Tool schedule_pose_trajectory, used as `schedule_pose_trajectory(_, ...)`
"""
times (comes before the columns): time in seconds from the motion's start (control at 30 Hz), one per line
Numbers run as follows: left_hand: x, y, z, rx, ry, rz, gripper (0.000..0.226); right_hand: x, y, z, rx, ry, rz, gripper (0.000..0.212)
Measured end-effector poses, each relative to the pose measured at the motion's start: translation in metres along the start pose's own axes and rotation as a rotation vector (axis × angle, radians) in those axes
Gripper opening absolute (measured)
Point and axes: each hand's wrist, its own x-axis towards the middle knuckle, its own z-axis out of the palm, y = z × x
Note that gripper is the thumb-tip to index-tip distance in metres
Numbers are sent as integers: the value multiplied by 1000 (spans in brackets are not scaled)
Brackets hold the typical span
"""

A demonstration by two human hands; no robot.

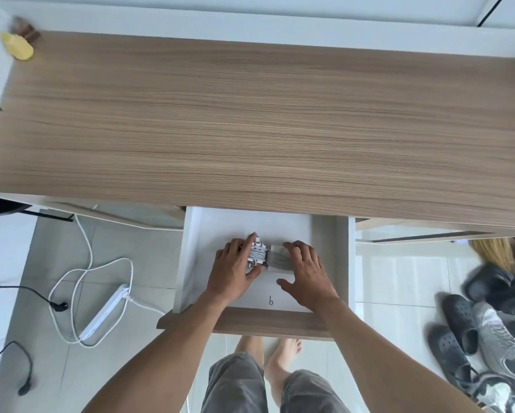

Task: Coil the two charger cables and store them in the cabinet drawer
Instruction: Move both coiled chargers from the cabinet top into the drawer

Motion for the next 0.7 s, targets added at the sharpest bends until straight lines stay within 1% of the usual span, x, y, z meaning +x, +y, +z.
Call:
schedule_pose_trajectory(0.17, 0, 3, -7, -8, -43, -42, 84, -6, 3, -9, 7, 21, 5, 84)
schedule_pose_trajectory(0.33, 4, 6, -26, -106, -192, -171, 108, -15, 5, -27, 48, 106, 10, 83)
schedule_pose_trajectory(0.43, 1, 11, -42, -99, -221, -188, 117, -23, 2, -37, 71, 140, 8, 79)
schedule_pose_trajectory(0.53, -5, 23, -64, -89, -209, -182, 123, -35, -5, -49, 77, 148, -4, 68)
schedule_pose_trajectory(0.6, -10, 35, -78, -83, -162, -178, 115, -45, -10, -58, 78, 151, -11, 59)
schedule_pose_trajectory(0.63, -14, 41, -84, -88, -122, -174, 105, -50, -14, -63, 71, 166, -24, 52)
schedule_pose_trajectory(0.7, -17, 51, -95, -123, -31, -147, 72, -55, -20, -75, 43, 218, -49, 35)
